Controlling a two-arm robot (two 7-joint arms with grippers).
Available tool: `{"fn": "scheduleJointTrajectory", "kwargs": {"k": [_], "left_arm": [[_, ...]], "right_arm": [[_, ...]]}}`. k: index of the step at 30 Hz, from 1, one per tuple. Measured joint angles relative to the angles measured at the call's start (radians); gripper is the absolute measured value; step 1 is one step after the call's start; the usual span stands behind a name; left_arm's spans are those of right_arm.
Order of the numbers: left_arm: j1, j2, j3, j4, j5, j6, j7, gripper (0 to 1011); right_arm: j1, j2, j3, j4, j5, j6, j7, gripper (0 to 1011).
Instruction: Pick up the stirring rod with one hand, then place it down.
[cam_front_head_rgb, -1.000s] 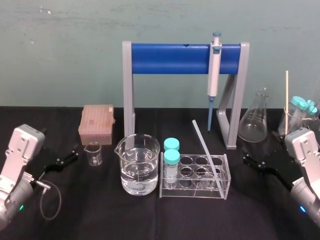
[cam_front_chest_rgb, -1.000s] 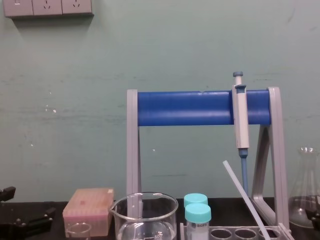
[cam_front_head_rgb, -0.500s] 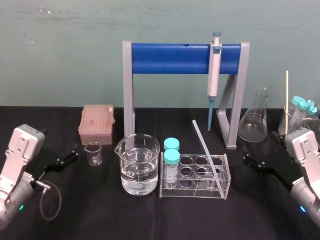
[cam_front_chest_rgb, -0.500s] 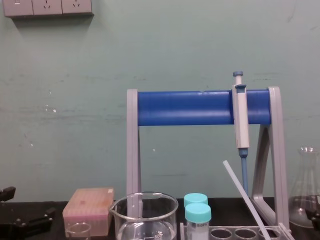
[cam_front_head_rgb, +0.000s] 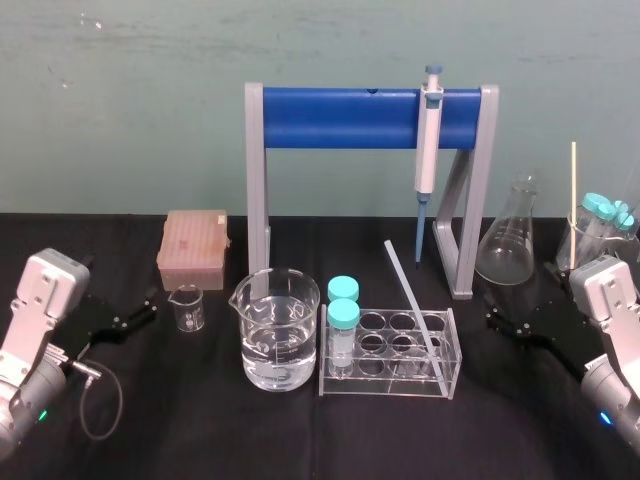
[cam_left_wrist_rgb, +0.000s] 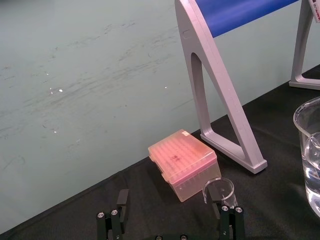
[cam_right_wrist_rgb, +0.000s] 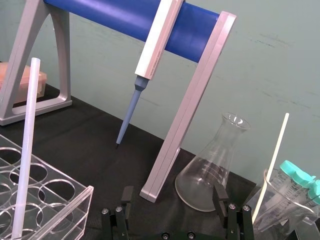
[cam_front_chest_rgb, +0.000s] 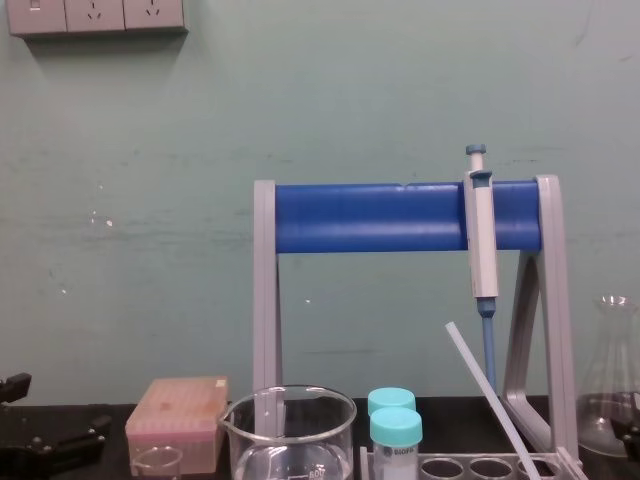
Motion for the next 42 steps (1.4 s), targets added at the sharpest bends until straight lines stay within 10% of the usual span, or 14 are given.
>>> {"fn": "scheduleJointTrajectory", "kwargs": {"k": [26, 42], "left_arm": [[0.0, 0.0, 0.0, 0.0, 0.0, 0.0, 0.0, 1000], [0.0, 0.0, 0.0, 0.0, 0.0, 0.0, 0.0, 1000]], "right_arm": [[0.0, 0.0, 0.001, 0.0, 0.0, 0.0, 0.001, 1003], [-0.05, 0.022, 0.042, -0.081, 0.021, -0.164, 0.138, 1003]]}}
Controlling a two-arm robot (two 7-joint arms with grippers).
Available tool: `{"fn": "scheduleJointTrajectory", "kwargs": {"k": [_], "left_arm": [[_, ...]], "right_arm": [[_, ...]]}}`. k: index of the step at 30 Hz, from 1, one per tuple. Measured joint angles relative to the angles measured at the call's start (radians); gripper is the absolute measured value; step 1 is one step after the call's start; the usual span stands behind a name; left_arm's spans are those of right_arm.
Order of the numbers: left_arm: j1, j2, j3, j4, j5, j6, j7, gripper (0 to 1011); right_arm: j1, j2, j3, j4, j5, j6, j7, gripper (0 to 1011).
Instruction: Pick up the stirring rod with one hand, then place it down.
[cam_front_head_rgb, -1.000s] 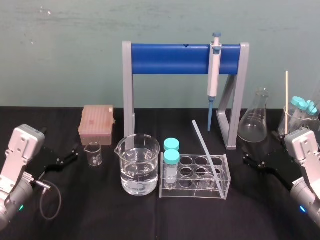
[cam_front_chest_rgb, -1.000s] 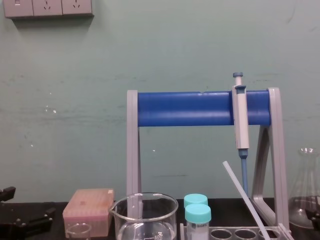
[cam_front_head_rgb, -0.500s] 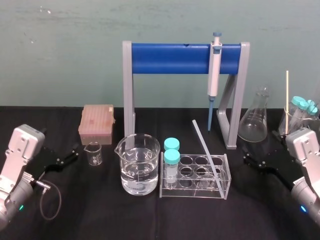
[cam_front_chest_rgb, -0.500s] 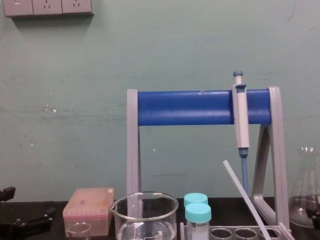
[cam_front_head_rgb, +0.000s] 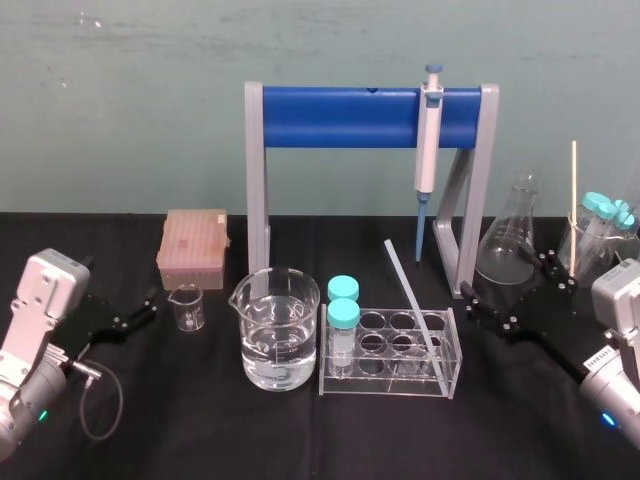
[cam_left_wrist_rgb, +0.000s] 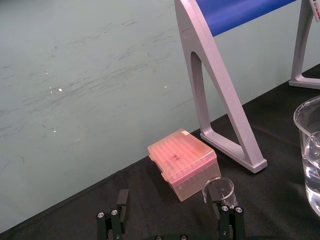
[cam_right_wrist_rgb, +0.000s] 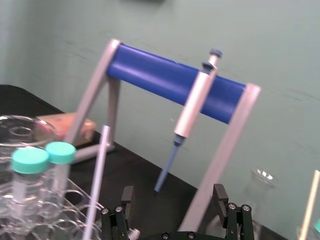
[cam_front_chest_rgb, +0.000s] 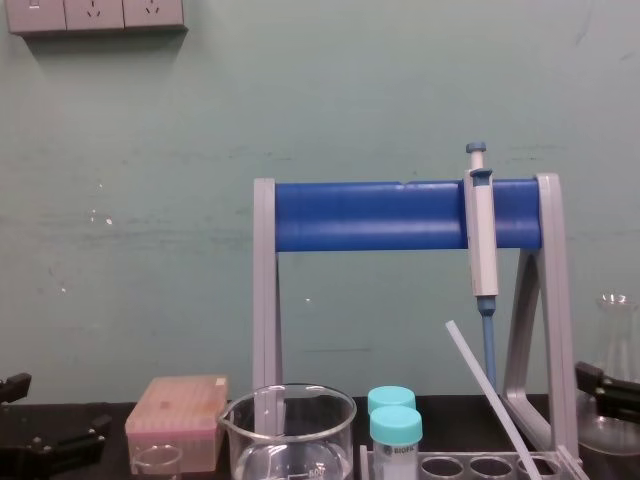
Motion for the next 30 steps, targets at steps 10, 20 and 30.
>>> {"fn": "scheduleJointTrajectory", "kwargs": {"k": [10, 20, 30], "left_arm": [[0.0, 0.0, 0.0, 0.0, 0.0, 0.0, 0.0, 1000], [0.0, 0.0, 0.0, 0.0, 0.0, 0.0, 0.0, 1000], [0.0, 0.0, 0.0, 0.0, 0.0, 0.0, 0.0, 1000]], "right_arm": [[0.051, -0.024, -0.015, 0.027, 0.056, 0.003, 0.148, 1003], [0.139, -0.068, -0.038, 0.11, 0.089, 0.042, 0.287, 1003], [0.215, -0.121, -0.044, 0.195, 0.16, 0.149, 0.415, 1003]]}}
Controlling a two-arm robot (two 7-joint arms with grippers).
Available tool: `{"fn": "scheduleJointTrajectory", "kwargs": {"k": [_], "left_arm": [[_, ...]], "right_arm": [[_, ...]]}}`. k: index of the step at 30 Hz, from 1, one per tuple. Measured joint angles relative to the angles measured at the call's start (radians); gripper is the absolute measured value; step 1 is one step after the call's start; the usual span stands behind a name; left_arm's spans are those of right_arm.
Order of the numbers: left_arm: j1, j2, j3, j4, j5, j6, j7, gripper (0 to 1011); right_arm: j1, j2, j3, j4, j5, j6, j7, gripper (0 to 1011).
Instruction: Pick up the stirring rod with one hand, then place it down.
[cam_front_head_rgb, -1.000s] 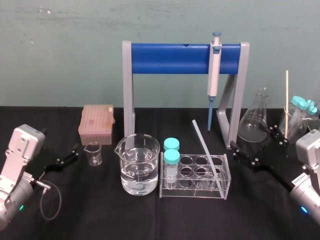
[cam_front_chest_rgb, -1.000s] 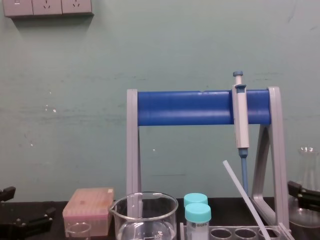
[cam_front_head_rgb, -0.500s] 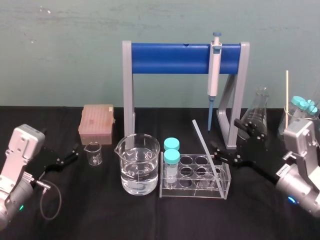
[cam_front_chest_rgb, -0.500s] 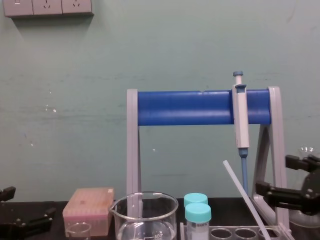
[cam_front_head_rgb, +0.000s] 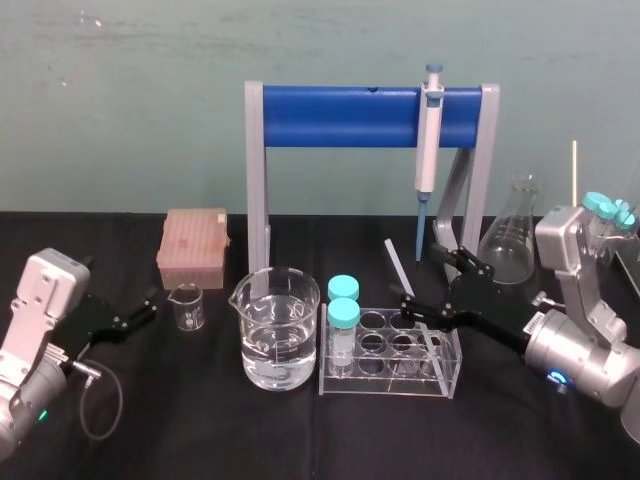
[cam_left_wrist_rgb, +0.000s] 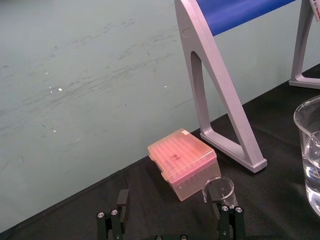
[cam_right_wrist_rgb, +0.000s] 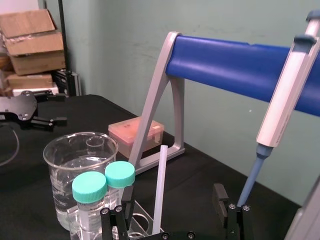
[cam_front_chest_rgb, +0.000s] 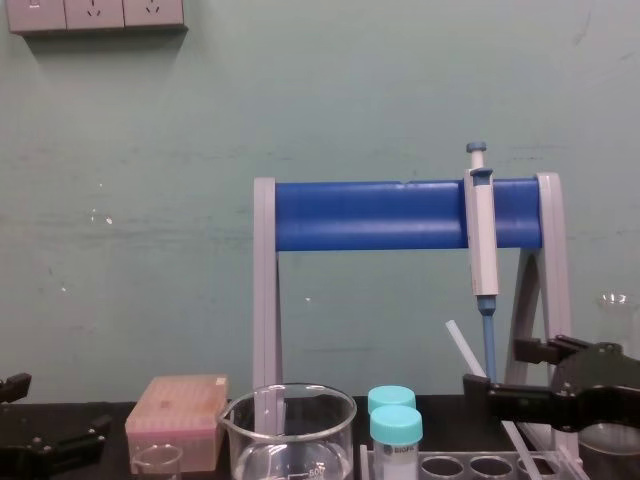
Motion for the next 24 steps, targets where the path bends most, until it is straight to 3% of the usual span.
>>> {"fn": "scheduleJointTrajectory", "kwargs": {"k": [7, 24], "left_arm": [[0.0, 0.0, 0.0, 0.0, 0.0, 0.0, 0.0, 1000], [0.0, 0.0, 0.0, 0.0, 0.0, 0.0, 0.0, 1000]], "right_arm": [[0.044, -0.037, 0.009, 0.049, 0.038, 0.071, 0.064, 1003], [0.092, -0.066, 0.001, 0.118, 0.062, 0.142, 0.107, 1003]]}}
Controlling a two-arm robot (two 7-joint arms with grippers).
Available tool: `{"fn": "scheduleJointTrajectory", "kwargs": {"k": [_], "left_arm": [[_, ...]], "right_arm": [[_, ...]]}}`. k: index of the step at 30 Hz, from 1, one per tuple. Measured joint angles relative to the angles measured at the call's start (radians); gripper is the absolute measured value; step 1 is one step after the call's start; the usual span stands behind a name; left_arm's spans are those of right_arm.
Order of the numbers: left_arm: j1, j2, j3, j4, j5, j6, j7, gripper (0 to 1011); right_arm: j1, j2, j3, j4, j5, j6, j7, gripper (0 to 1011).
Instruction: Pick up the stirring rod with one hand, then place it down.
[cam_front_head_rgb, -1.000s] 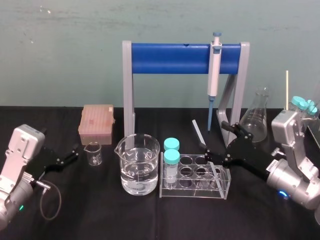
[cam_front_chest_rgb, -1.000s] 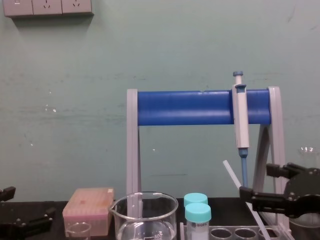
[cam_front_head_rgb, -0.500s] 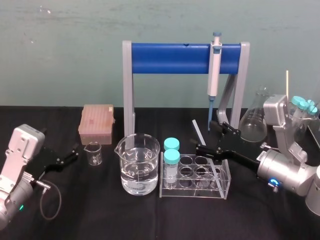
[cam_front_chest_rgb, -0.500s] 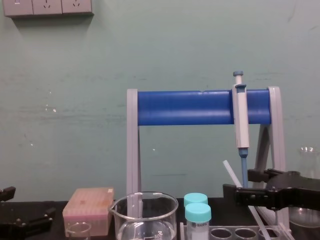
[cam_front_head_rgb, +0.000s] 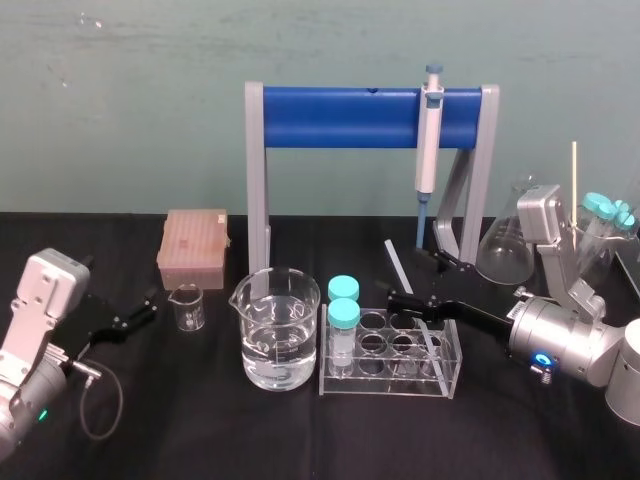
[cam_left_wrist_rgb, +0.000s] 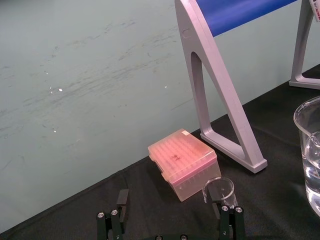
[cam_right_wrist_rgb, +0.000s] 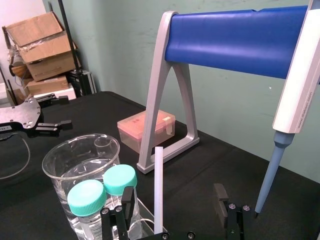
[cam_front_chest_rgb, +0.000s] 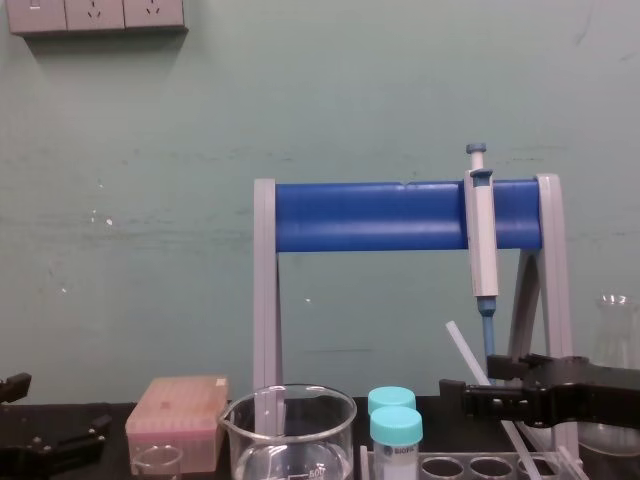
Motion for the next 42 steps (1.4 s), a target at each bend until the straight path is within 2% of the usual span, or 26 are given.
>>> {"fn": "scheduleJointTrajectory", "kwargs": {"k": [14, 18, 23, 24, 27, 28, 29, 31, 34, 35, 37, 38, 42], "left_arm": [[0.0, 0.0, 0.0, 0.0, 0.0, 0.0, 0.0, 1000], [0.0, 0.0, 0.0, 0.0, 0.0, 0.0, 0.0, 1000], [0.0, 0.0, 0.0, 0.0, 0.0, 0.0, 0.0, 1000], [0.0, 0.0, 0.0, 0.0, 0.0, 0.0, 0.0, 1000], [0.0, 0.0, 0.0, 0.0, 0.0, 0.0, 0.0, 1000], [0.0, 0.0, 0.0, 0.0, 0.0, 0.0, 0.0, 1000], [0.0, 0.0, 0.0, 0.0, 0.0, 0.0, 0.0, 1000], [0.0, 0.0, 0.0, 0.0, 0.0, 0.0, 0.0, 1000], [0.0, 0.0, 0.0, 0.0, 0.0, 0.0, 0.0, 1000], [0.0, 0.0, 0.0, 0.0, 0.0, 0.0, 0.0, 1000], [0.0, 0.0, 0.0, 0.0, 0.0, 0.0, 0.0, 1000], [0.0, 0.0, 0.0, 0.0, 0.0, 0.0, 0.0, 1000], [0.0, 0.0, 0.0, 0.0, 0.0, 0.0, 0.0, 1000]], "right_arm": [[0.0, 0.001, 0.0, -0.002, 0.0, -0.002, 0.0, 1003], [0.0, 0.001, 0.0, -0.003, 0.0, -0.002, 0.001, 940], [-0.001, 0.001, 0.0, -0.003, 0.0, -0.003, 0.001, 814], [-0.001, 0.001, 0.0, -0.004, -0.001, -0.003, 0.001, 763], [-0.001, 0.001, 0.0, -0.004, -0.001, -0.003, 0.001, 711], [-0.001, 0.001, 0.0, -0.004, -0.001, -0.003, 0.001, 654], [-0.001, 0.001, 0.0, -0.004, -0.001, -0.003, 0.001, 654], [-0.002, 0.001, 0.0, -0.004, -0.001, -0.003, 0.001, 547], [-0.002, 0.001, 0.0, -0.004, -0.001, -0.004, 0.001, 484], [-0.002, 0.001, 0.0, -0.004, -0.002, -0.004, 0.001, 422], [-0.002, 0.001, 0.0, -0.004, -0.002, -0.004, 0.001, 382], [-0.002, 0.001, 0.0, -0.004, -0.002, -0.004, 0.001, 321], [-0.002, 0.001, 0.0, -0.004, -0.002, -0.004, 0.001, 200]]}}
